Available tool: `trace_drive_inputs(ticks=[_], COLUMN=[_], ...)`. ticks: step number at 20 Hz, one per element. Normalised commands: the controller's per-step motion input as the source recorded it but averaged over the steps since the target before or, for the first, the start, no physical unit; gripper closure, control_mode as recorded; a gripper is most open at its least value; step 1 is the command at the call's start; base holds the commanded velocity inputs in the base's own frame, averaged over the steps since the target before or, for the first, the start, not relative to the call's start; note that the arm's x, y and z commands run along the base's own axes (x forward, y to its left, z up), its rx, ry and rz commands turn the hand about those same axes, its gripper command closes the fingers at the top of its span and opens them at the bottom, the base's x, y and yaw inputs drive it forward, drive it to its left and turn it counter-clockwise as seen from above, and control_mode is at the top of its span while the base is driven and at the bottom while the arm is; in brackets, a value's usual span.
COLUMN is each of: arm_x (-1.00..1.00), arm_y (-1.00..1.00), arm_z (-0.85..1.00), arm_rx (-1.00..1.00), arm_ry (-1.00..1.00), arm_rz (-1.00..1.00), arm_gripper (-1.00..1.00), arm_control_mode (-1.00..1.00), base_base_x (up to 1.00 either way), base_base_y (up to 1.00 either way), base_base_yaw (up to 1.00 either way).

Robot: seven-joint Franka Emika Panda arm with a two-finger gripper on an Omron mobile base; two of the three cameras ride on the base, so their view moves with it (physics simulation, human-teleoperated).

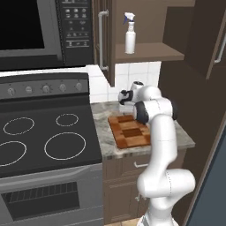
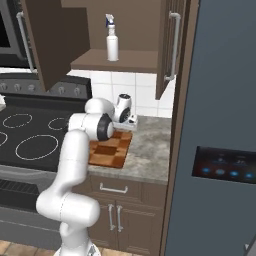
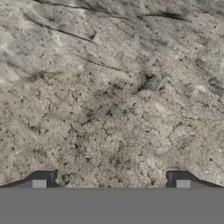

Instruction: Move the cutting board and knife to the sink. Then move spray from the cabinet to the counter.

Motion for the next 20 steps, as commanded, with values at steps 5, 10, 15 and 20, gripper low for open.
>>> trace_drive_inputs(ticks=[5, 10, 15, 20], arm_x=[-0.80, -0.76, -0.63, -0.31], arm_y=[0.00, 0.00, 0.00, 0.00], arm_z=[-0.40, -0.32, -0.29, -0.20], arm_rx=[0.00, 0.00, 0.00, 0.00], arm_ry=[0.00, 0.00, 0.00, -0.07], arm_rz=[0.00, 0.00, 0.00, 0.00], arm_gripper=[-1.00, -1.00, -1.00, -1.00], arm_control_mode=[-1.00, -1.00, -1.00, -1.00], base_base_x=[0.00, 0.00, 0.00, 0.00], base_base_y=[0.00, 0.00, 0.00, 0.00], base_base_yaw=[0.00, 0.00, 0.00, 0.00])
